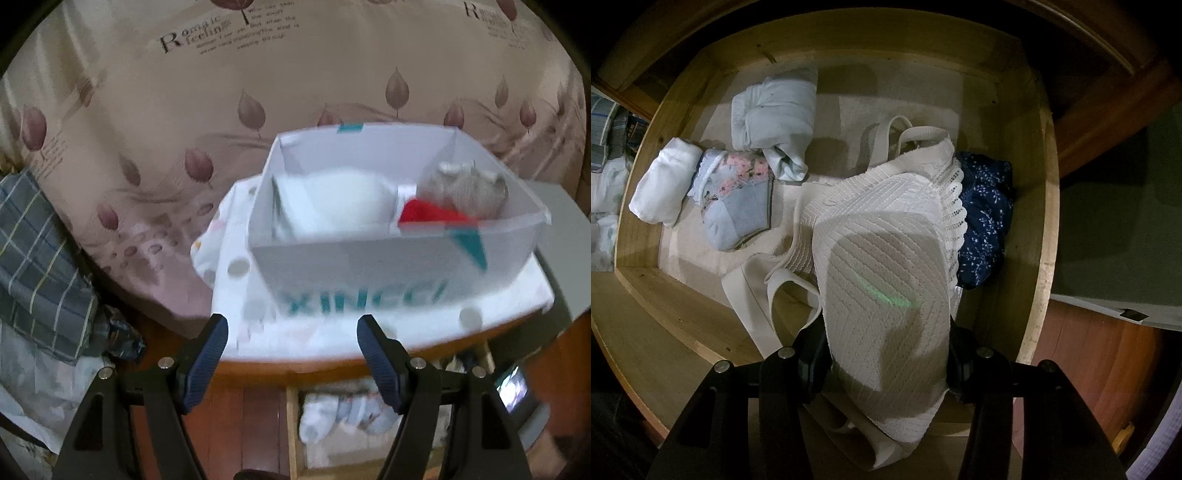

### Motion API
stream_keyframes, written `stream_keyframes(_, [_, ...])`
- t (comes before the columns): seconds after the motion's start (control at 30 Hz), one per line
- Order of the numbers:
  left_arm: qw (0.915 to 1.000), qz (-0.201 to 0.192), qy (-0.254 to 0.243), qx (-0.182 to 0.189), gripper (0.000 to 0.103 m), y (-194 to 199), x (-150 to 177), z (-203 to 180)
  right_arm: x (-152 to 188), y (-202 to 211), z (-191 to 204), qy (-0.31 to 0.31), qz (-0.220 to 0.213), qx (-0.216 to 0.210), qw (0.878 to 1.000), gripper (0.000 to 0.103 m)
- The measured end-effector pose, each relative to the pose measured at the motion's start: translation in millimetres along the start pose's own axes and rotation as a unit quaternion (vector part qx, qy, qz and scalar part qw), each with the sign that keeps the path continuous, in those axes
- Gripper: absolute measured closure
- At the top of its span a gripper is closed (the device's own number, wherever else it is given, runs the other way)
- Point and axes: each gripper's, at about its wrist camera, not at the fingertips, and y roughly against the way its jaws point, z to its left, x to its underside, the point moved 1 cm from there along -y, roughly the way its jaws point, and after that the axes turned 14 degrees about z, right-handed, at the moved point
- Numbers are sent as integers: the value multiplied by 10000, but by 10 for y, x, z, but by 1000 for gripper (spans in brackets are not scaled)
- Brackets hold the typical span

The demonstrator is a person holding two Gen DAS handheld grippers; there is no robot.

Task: Take underwear out of drawer
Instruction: 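Withdraw the left tool from the box back over the drawer, then grasp the cream bra with the right tool and lift it toward the white box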

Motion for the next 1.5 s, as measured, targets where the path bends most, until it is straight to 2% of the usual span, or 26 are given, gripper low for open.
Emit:
stream_keyframes(0.17, [9991, 413, 65, 27, 29, -405, 453, 16, -10, -1, -8, -7, 12, 11, 10000, 55])
stream_keyframes(0.33, [9949, 889, 405, 234, 29, -880, 758, 41, -34, 2, -10, -17, 47, 67, 10000, 56])
stream_keyframes(0.57, [9920, 1045, 647, 305, 29, -1239, 1007, 13, -69, 60, 135, 13, -24, 375, 9993, 61])
stream_keyframes(0.67, [9908, 1110, 655, 404, 29, -1262, 1045, -2, -55, 128, 221, 1, -94, 505, 9987, 65])
stream_keyframes(0.73, [9916, 1006, 671, 460, 29, -1233, 1055, 10, -53, 172, 273, -20, -170, 554, 9983, 67])
stream_keyframes(0.87, [9905, 1055, 657, 587, 29, -1276, 1063, 3, -42, 328, 327, -81, -288, 527, 9982, 68])
stream_keyframes(1.0, [9910, 1039, 634, 564, 29, -1293, 1033, -21, -33, 538, 358, -46, -439, 539, 9976, 69])
stream_keyframes(1.13, [9912, 1022, 644, 540, 29, -1295, 1014, -16, -32, 773, 394, -32, -602, 451, 9972, 69])
stream_keyframes(1.5, [9919, 1015, 542, 530, 29, -1274, 1015, -29, 264, 1255, 487, 104, -851, 139, 9962, 69])
